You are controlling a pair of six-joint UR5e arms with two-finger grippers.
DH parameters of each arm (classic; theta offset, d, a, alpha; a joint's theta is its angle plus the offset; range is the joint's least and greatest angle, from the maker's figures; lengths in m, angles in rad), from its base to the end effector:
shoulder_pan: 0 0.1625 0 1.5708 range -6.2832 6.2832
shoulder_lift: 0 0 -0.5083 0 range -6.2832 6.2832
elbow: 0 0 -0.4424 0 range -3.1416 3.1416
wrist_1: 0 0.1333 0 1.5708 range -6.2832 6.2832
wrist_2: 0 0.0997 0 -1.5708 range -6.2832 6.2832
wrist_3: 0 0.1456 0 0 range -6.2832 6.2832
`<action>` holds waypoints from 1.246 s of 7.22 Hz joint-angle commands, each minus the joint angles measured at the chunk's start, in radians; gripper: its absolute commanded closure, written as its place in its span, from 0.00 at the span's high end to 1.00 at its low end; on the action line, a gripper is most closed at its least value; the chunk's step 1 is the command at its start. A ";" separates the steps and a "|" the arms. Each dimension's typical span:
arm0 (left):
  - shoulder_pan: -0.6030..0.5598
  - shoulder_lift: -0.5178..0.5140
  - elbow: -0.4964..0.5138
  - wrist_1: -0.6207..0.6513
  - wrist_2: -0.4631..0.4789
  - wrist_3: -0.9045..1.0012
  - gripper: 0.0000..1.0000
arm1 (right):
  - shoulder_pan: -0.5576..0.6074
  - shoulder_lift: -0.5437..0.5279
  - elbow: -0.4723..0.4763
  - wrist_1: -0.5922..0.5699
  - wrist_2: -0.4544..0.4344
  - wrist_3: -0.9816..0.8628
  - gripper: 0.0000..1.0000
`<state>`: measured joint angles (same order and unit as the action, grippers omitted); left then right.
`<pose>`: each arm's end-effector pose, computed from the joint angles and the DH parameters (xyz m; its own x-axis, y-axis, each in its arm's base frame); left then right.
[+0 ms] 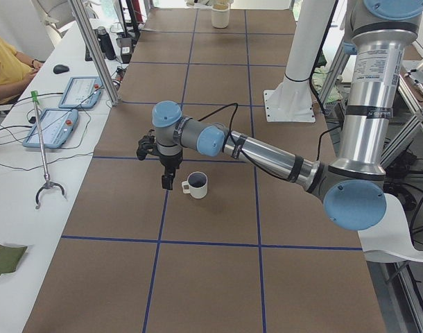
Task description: Left arm hands cup to right arm to dump lemon
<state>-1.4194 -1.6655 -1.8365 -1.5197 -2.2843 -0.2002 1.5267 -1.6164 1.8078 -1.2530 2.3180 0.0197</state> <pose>0.0515 -0.5895 0.5870 0.7316 0.1175 -0.6715 0.0019 0.9847 0.1743 0.0101 -0.5512 0.6308 0.7189 -0.3460 0.6029 0.0243 0.8793 0.4757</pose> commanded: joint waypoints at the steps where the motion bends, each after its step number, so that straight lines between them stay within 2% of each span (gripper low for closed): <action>1: -0.059 0.000 -0.004 0.036 0.000 0.074 1.00 | 0.015 -0.051 -0.002 -0.045 0.032 -0.065 1.00; 3: -0.070 -0.011 -0.013 0.076 -0.001 0.082 1.00 | 0.020 -0.072 0.001 -0.089 0.038 -0.180 1.00; 5: -0.072 -0.007 -0.015 0.076 -0.001 0.082 1.00 | 0.021 -0.118 0.001 -0.083 0.037 -0.181 1.00; 8: -0.070 0.004 -0.009 0.076 -0.001 0.082 1.00 | 0.023 -0.116 0.018 -0.082 0.026 -0.181 1.00; 9: -0.072 0.004 0.040 0.072 -0.003 0.087 1.00 | 0.021 -0.099 0.016 -0.083 0.030 -0.167 1.00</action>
<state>-1.4901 -1.6632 -1.8343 -1.4446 -2.2860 -0.1169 1.5487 -1.7285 1.8213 -1.3356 2.3488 -0.1572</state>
